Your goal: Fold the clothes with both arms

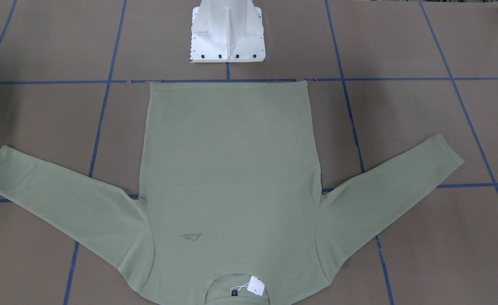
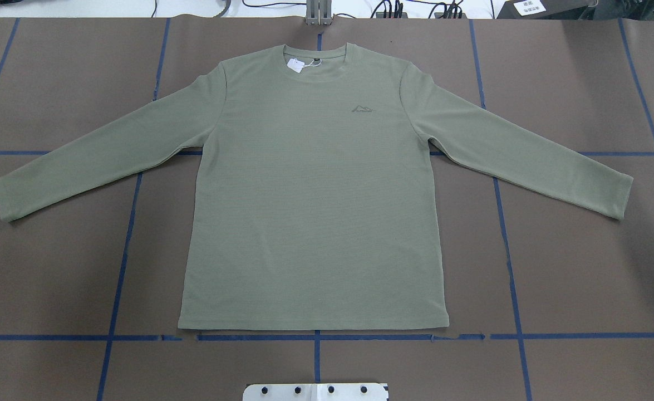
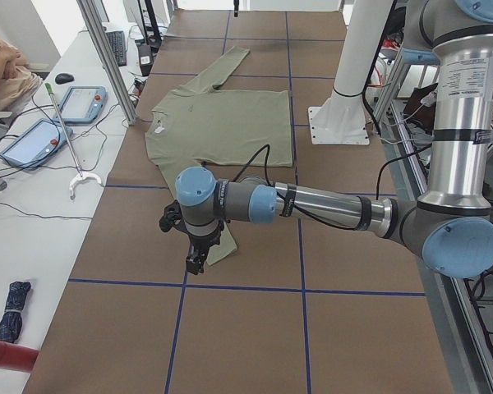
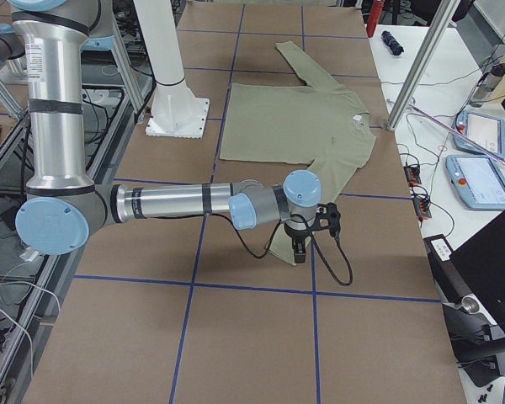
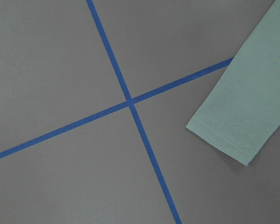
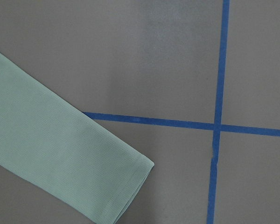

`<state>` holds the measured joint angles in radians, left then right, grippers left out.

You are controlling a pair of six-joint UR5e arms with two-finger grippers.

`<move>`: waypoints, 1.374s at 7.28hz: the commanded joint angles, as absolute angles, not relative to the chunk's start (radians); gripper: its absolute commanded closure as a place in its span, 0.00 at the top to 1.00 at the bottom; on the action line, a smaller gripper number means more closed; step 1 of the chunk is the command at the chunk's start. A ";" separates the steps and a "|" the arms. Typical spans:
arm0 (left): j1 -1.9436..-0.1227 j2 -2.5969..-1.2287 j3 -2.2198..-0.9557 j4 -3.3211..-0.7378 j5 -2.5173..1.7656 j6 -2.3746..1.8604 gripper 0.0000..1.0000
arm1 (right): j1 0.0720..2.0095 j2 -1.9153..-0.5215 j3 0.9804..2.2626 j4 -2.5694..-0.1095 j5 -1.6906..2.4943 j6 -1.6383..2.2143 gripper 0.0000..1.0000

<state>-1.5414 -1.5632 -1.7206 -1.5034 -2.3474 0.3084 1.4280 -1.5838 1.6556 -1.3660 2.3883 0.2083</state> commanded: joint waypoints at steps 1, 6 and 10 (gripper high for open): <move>-1.540 -1.551 -1.712 -1.503 -2.419 0.307 1.00 | 1.379 -1.592 1.626 -1.351 2.376 0.209 1.00; -1.539 -1.554 -1.712 -1.508 -2.454 0.308 1.00 | 1.327 -1.453 1.369 -1.244 2.375 0.282 0.98; -1.537 -1.554 -1.709 -1.563 -2.491 0.310 1.00 | 1.249 -1.460 1.261 -0.996 2.378 0.541 0.93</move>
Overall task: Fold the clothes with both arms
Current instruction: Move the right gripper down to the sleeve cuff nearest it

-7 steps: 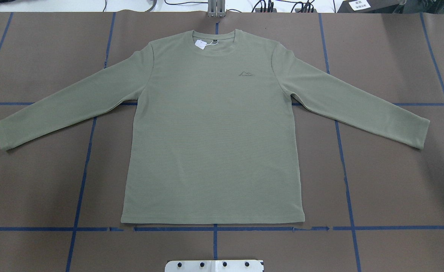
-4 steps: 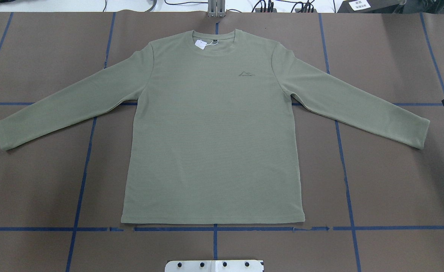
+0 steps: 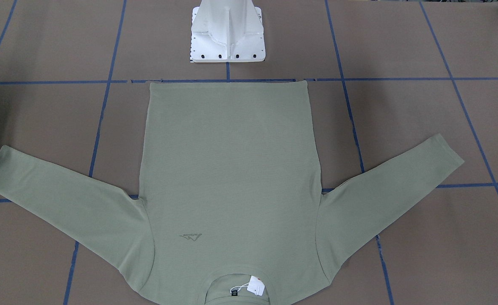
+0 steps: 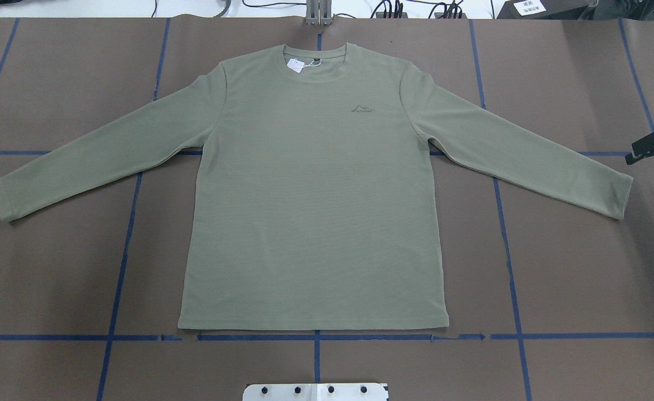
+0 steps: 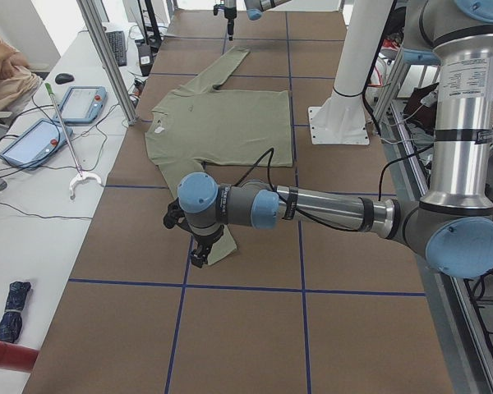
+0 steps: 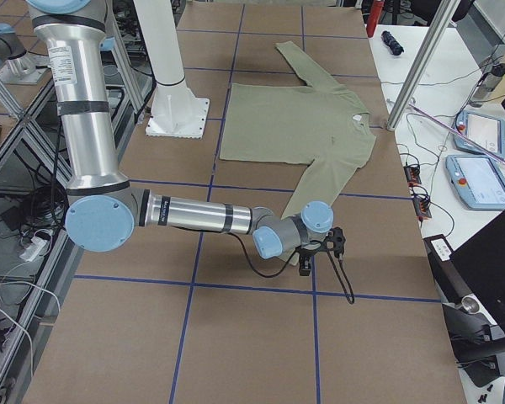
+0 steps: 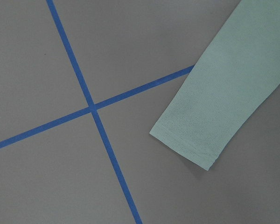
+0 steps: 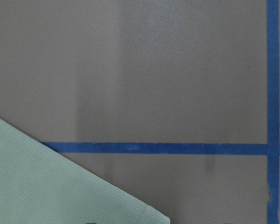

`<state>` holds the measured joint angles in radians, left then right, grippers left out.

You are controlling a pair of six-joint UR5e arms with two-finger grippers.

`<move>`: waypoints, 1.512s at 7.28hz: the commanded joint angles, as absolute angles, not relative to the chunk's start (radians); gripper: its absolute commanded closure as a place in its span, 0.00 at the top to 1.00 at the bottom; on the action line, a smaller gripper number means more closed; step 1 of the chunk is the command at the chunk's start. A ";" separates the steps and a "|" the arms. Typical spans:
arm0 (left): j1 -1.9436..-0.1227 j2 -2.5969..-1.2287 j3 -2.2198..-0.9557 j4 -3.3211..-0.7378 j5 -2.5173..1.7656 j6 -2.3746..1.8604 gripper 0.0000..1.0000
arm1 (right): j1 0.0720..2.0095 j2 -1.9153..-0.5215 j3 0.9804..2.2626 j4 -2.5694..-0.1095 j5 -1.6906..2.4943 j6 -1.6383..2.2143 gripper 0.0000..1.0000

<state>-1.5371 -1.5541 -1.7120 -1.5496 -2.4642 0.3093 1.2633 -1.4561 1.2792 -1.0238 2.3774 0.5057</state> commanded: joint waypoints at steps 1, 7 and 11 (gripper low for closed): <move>-1.537 -1.552 -1.698 -1.577 -2.514 0.310 1.00 | 1.232 -1.460 1.249 -0.994 2.373 0.541 0.91; -1.537 -1.552 -1.697 -1.583 -2.514 0.308 1.00 | 1.206 -1.450 1.221 -0.994 2.370 0.541 0.79; -1.537 -1.559 -1.697 -1.583 -2.516 0.307 1.00 | 1.203 -1.448 1.218 -0.996 2.372 0.545 0.24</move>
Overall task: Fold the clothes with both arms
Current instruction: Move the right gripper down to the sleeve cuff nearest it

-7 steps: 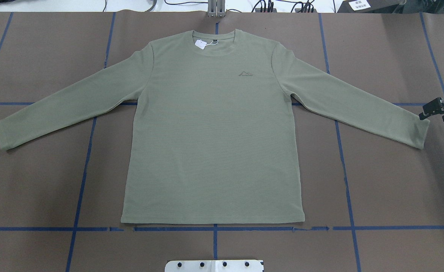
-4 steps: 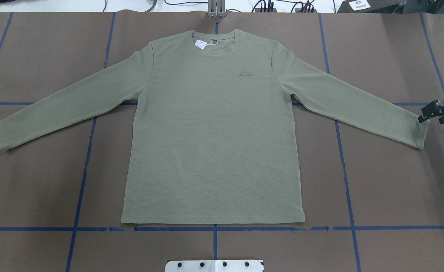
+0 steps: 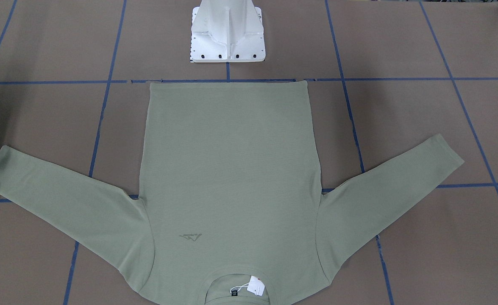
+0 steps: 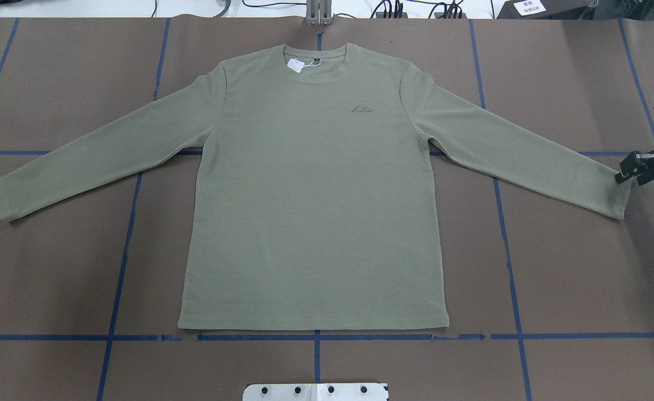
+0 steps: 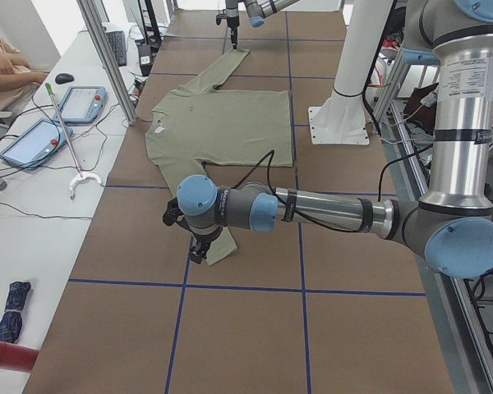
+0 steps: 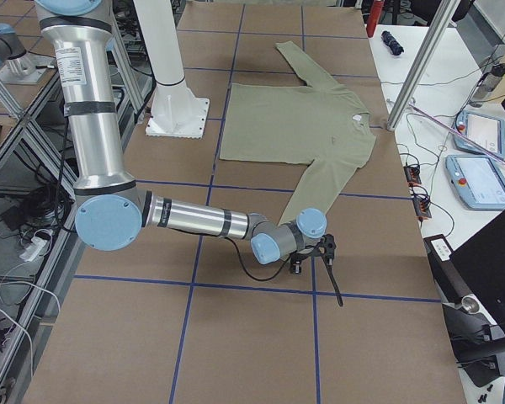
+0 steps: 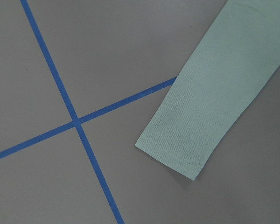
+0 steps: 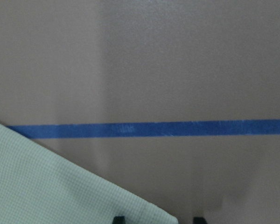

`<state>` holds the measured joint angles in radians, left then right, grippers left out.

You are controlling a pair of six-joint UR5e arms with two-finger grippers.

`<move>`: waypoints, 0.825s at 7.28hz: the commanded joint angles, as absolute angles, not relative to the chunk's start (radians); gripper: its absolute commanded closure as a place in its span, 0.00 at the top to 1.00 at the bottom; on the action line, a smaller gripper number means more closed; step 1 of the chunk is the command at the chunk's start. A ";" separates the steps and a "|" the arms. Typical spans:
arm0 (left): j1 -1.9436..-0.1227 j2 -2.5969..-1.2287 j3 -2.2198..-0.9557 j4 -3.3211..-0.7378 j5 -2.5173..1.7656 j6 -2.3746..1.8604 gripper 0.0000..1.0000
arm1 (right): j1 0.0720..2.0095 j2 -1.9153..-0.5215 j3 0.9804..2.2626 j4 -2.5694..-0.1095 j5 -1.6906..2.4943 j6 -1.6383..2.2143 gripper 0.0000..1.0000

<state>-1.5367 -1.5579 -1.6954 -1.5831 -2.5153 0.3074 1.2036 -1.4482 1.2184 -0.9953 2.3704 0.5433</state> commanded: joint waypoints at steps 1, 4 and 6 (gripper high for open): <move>-1.537 -1.560 -1.698 -1.583 -2.516 0.307 1.00 | 1.203 -1.447 1.219 -0.997 2.376 0.548 0.00; -1.537 -1.560 -1.697 -1.583 -2.516 0.307 1.00 | 1.201 -1.448 1.256 -0.994 2.385 0.548 0.00; -1.537 -1.560 -1.704 -1.582 -2.516 0.305 1.00 | 1.207 -1.483 1.404 -1.003 2.396 0.560 0.00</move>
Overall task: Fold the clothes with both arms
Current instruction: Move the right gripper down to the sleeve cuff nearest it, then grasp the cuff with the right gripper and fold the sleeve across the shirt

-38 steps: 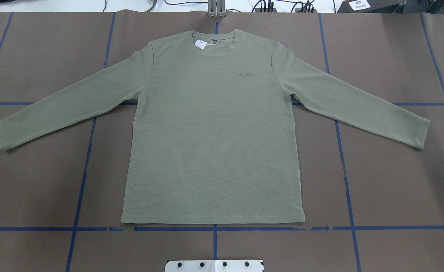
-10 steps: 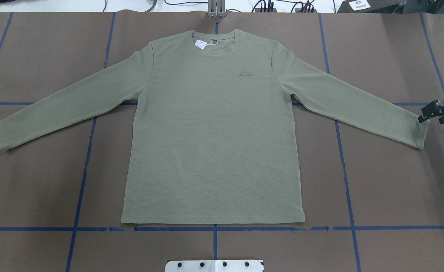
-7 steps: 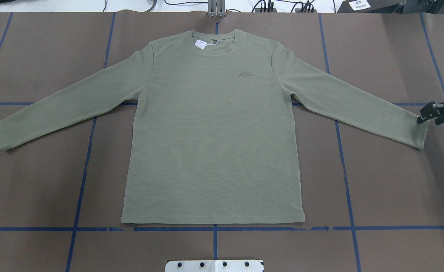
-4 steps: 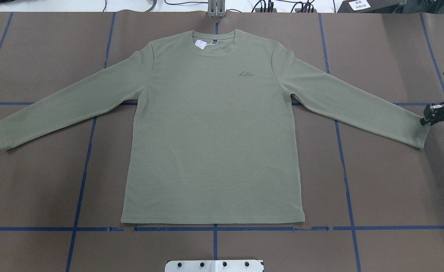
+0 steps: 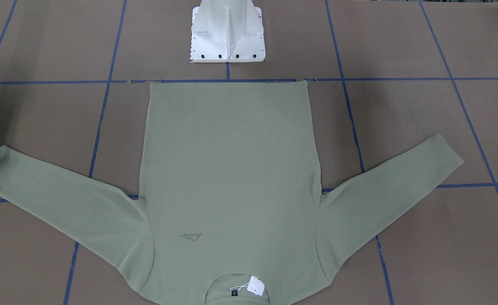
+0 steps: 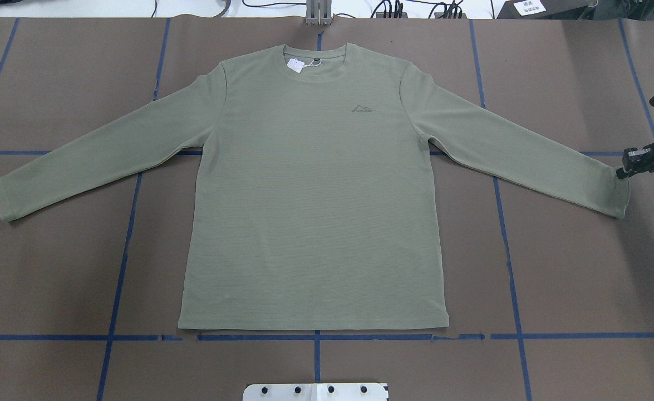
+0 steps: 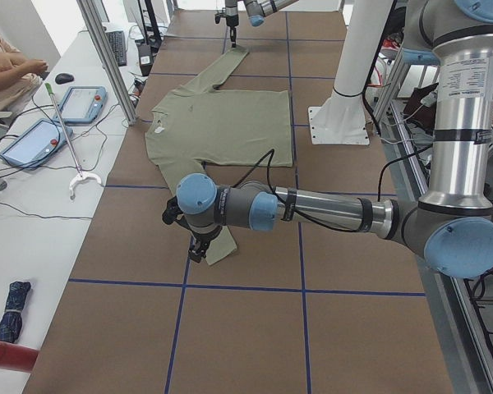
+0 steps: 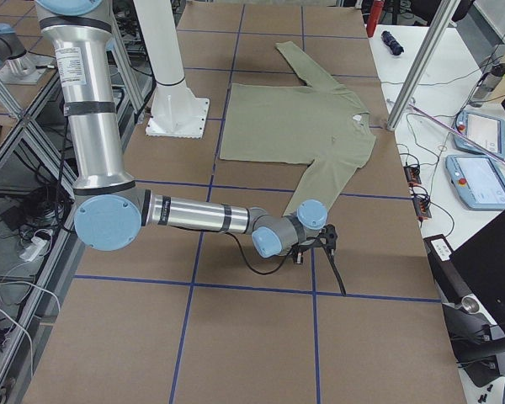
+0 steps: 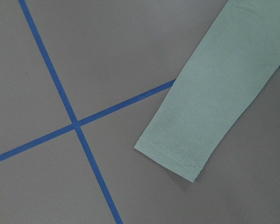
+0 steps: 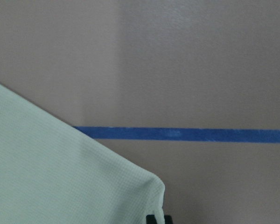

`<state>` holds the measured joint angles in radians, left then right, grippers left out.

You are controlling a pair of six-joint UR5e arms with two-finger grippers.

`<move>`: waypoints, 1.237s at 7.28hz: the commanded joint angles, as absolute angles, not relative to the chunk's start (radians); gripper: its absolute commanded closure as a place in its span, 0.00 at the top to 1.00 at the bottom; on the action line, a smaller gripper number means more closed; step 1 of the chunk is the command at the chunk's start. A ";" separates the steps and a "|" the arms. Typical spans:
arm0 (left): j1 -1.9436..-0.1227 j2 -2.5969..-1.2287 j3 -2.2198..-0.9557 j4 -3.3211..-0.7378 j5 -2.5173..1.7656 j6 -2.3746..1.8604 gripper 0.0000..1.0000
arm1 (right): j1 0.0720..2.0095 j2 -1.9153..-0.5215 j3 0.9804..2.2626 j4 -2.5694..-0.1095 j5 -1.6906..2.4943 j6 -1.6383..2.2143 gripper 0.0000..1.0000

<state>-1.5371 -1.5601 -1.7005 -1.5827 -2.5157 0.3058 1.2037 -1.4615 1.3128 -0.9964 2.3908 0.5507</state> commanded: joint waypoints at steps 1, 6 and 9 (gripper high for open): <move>-1.537 -1.562 -1.707 -1.582 -2.516 0.305 1.00 | 1.206 -1.486 1.470 -1.008 2.413 0.637 0.00; -1.537 -1.568 -1.713 -1.583 -2.517 0.305 1.00 | 0.979 -1.153 1.625 -1.011 2.366 1.373 0.00; -1.537 -1.568 -1.712 -1.578 -2.557 0.304 1.00 | 0.812 -0.742 1.424 -1.028 2.105 1.655 0.00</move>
